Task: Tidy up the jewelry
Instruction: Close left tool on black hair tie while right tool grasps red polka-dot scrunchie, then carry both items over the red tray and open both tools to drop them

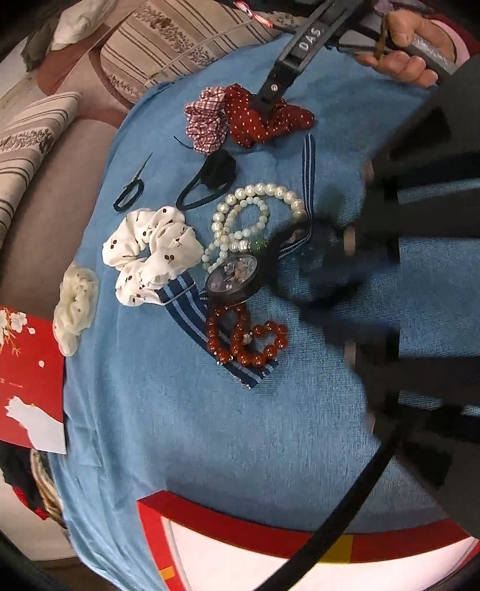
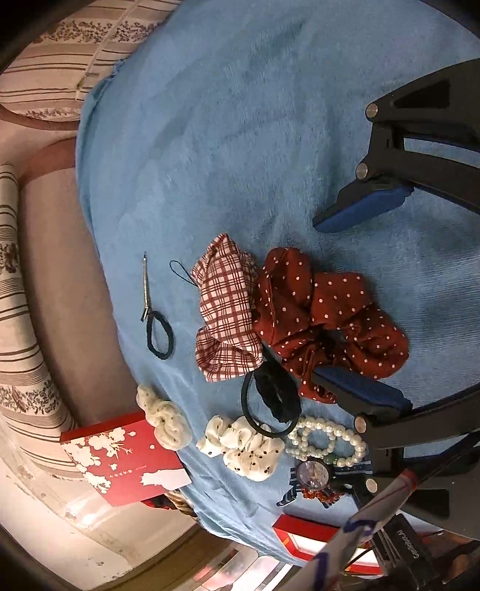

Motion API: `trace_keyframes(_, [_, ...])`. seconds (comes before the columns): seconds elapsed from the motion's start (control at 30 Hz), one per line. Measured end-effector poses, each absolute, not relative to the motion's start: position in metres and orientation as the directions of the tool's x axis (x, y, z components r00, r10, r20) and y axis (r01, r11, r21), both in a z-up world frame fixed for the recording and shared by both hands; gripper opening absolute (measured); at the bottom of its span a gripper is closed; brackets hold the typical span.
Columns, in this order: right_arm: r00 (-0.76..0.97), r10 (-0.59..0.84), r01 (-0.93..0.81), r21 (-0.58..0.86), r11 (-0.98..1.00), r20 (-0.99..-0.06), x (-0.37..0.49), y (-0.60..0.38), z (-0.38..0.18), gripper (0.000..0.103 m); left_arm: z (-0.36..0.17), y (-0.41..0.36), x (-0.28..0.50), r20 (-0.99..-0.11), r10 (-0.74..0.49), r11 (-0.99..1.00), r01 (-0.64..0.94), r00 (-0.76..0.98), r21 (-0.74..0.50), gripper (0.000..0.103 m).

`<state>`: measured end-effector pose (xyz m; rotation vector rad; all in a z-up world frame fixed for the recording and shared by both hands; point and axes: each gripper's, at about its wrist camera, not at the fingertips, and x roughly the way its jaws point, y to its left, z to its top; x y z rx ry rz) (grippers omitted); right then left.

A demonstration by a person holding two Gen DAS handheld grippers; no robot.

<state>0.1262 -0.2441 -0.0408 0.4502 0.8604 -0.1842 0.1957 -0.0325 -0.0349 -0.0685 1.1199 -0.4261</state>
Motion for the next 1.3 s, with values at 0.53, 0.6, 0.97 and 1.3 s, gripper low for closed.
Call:
trace_keyframes(0.53, [0.696,0.09,0.251,0.359,0.899,-0.712,0.079,-0.219,0.008,0.011,0.032,0.051,0.145,-0.772,-0.429,0.903,0.209,0.469,-0.375,0.008])
trace_keyframes(0.6, [0.709,0.092,0.231,0.353,0.907,-0.7,0.075,-0.211,0.02,0.011,0.041,0.067,0.141,-0.771,-0.394,0.918,0.186,0.5,-0.349,0.008])
trace_keyframes(0.97, [0.684,0.241,-0.021,0.312,0.95,-0.688,0.098,-0.094,0.072,0.011,0.05,0.215,0.136,-0.815,-0.079,0.987,-0.068,0.574,-0.144,0.008])
trace_keyframes(1.3, [0.512,0.438,-0.27,0.346,0.899,-0.739,0.15,0.068,0.042,0.011,0.015,0.306,0.157,-0.856,0.087,0.974,-0.224,0.509,-0.035,0.008])
